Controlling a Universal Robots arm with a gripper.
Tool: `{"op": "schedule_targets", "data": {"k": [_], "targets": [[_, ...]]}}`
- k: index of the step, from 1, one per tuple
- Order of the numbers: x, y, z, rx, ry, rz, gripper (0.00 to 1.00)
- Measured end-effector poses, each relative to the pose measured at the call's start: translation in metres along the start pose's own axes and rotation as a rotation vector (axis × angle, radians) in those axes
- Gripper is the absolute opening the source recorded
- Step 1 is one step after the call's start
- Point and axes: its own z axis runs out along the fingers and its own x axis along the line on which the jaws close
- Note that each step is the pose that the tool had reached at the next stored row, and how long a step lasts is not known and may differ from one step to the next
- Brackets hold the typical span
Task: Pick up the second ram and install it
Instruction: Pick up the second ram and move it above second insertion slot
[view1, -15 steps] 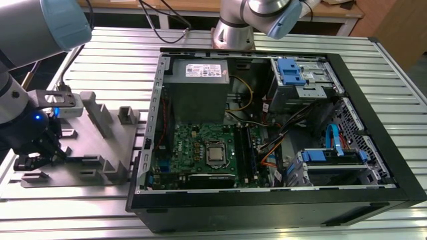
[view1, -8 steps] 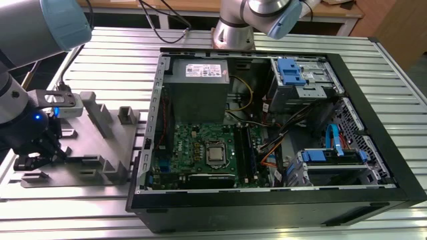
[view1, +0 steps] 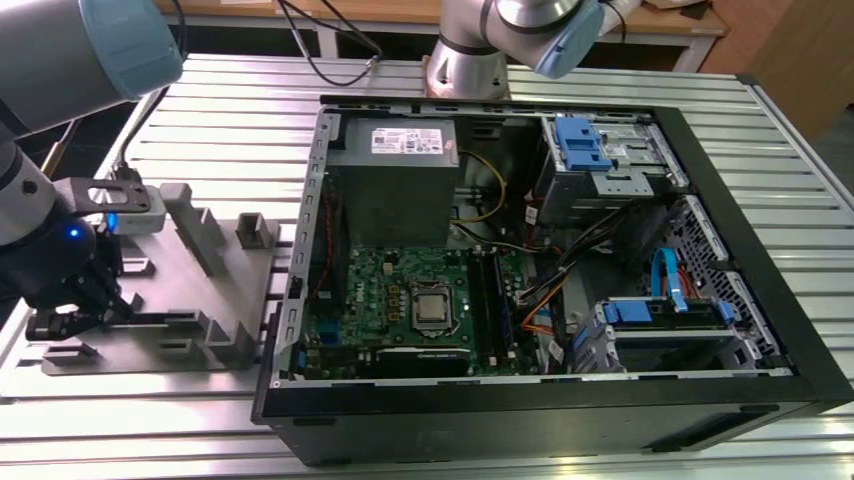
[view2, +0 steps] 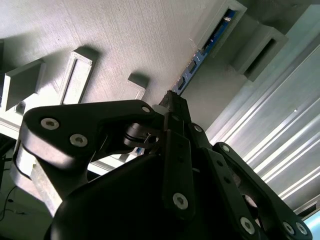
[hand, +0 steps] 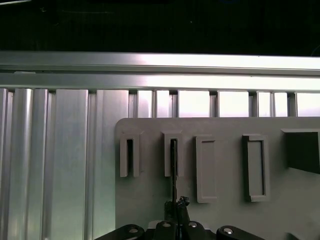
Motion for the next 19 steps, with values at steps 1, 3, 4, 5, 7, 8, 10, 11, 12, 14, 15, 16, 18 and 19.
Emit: {"op": "schedule_targets", "data": {"k": [1,3,4,5,7,8,10,11,12,14,15,16,18,19], "targets": [[0.0,0.0,-0.0001,-0.0001,0.0,0.0,0.08],[0.0,0.0,-0.0002,-0.0002,0.0001,0.0,0.08],[0.0,0.0,-0.0003,-0.0002,0.0001,0.0,0.08],[0.0,0.0001,-0.0003,-0.0002,-0.0008,0.0,0.08],[0.0,0.0001,-0.0005,-0.0005,-0.0055,0.0,0.08],[0.0,0.0001,-0.0005,-0.0004,-0.0057,0.0,0.08],[0.0,0.0001,-0.0003,-0.0003,-0.0059,0.0,0.08],[0.0,0.0,-0.0003,-0.0003,-0.006,0.0,0.08],[0.0,0.0,-0.0003,-0.0003,-0.006,0.0,0.08],[0.0,0.0,-0.0003,-0.0002,-0.0061,0.0,0.08],[0.0,0.0,-0.0003,-0.0003,-0.0061,0.0,0.08],[0.0,0.0,-0.0003,-0.0002,-0.0061,0.0,0.08],[0.0,0.0,-0.0003,-0.0003,-0.0062,0.0,0.08],[0.0,0.0,-0.0003,-0.0002,-0.0062,0.0,0.08]]}}
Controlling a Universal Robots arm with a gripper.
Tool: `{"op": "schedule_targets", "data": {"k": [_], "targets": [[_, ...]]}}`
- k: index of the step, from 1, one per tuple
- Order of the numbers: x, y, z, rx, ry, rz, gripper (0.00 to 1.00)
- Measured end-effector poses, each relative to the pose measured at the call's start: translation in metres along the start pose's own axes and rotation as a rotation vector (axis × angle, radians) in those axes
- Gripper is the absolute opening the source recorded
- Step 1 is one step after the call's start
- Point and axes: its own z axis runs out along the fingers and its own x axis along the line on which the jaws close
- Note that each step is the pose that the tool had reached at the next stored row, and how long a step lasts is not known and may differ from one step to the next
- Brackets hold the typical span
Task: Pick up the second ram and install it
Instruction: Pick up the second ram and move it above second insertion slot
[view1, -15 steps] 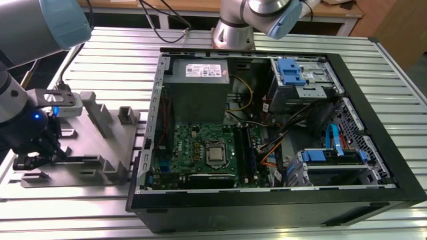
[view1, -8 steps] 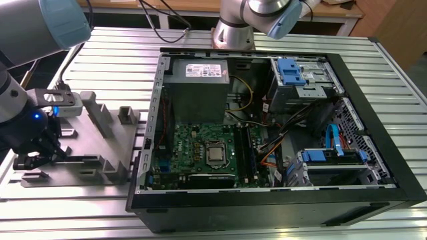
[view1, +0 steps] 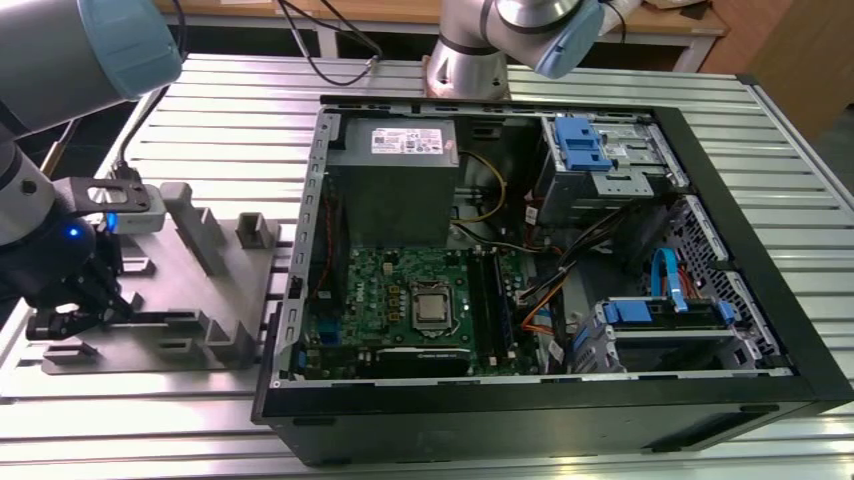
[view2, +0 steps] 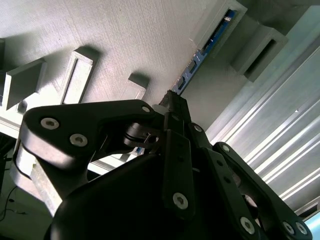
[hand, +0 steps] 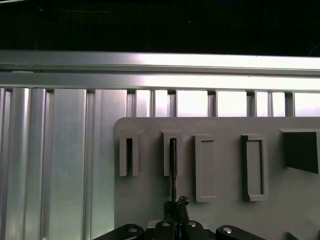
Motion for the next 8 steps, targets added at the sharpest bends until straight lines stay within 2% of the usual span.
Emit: {"op": "schedule_targets", "data": {"k": [3,8], "targets": [[0.0,0.0001,-0.0018,-0.0001,-0.0001,0.0,0.08],[-0.0005,0.0003,-0.0093,-0.0001,-0.001,0.0,0.08]]}}
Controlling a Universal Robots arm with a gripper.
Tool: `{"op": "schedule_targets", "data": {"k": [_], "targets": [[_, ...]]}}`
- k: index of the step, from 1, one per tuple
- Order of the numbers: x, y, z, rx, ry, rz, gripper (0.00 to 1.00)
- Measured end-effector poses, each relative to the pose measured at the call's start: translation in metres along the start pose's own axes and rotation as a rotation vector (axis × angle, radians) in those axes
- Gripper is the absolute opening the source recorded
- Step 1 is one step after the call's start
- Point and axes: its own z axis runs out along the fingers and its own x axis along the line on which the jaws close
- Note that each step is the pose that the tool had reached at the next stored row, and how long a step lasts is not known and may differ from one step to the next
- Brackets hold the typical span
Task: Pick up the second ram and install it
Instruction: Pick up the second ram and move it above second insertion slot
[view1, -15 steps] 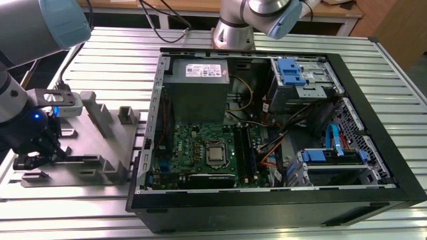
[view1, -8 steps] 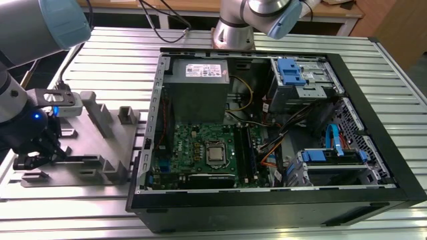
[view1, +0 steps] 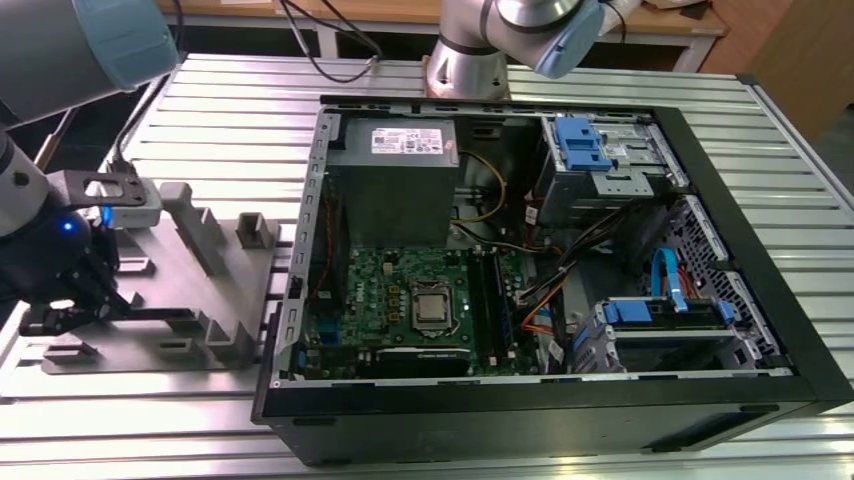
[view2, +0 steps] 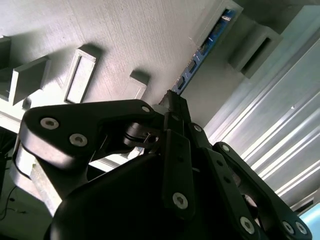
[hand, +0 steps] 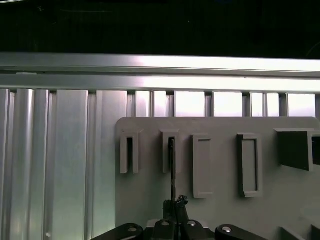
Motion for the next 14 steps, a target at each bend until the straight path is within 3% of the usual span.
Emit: {"op": "schedule_targets", "data": {"k": [14], "targets": [[-0.0012,0.0007,-0.0242,0.0001,-0.0011,0.0,0.08]]}}
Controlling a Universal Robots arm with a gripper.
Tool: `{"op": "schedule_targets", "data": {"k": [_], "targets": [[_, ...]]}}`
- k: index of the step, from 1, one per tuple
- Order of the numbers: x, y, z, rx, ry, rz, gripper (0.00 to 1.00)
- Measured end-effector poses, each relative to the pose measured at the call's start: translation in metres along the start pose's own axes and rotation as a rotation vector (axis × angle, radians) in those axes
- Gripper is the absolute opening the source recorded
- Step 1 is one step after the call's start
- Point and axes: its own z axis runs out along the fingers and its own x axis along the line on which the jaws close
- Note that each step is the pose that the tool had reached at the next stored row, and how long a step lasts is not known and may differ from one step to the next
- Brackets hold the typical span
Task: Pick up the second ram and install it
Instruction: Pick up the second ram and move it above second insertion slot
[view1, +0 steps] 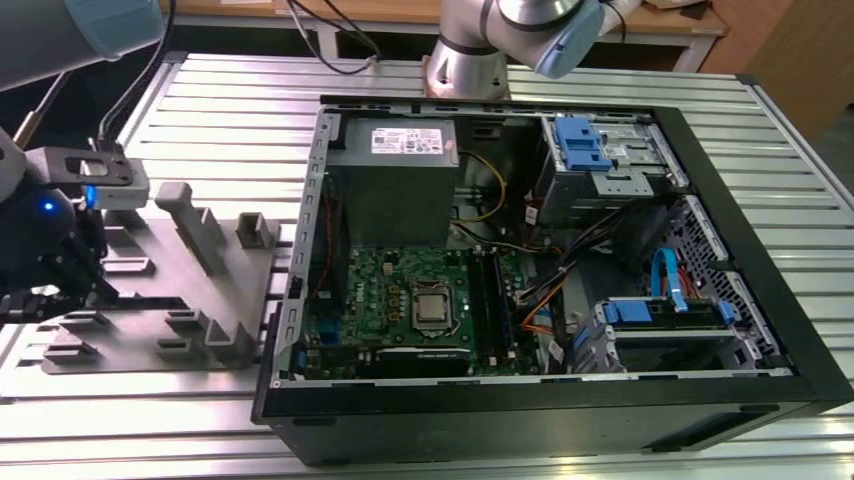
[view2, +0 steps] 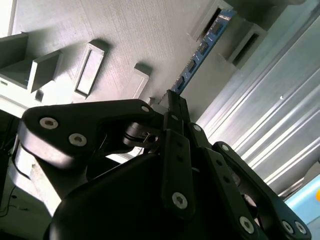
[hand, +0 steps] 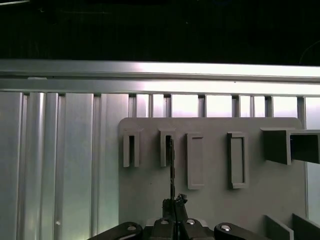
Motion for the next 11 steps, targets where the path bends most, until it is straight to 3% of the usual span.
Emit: {"op": "schedule_targets", "data": {"k": [11], "targets": [[-0.0012,0.0007,-0.0229,0.0002,-0.0006,0.0,0.08]]}}
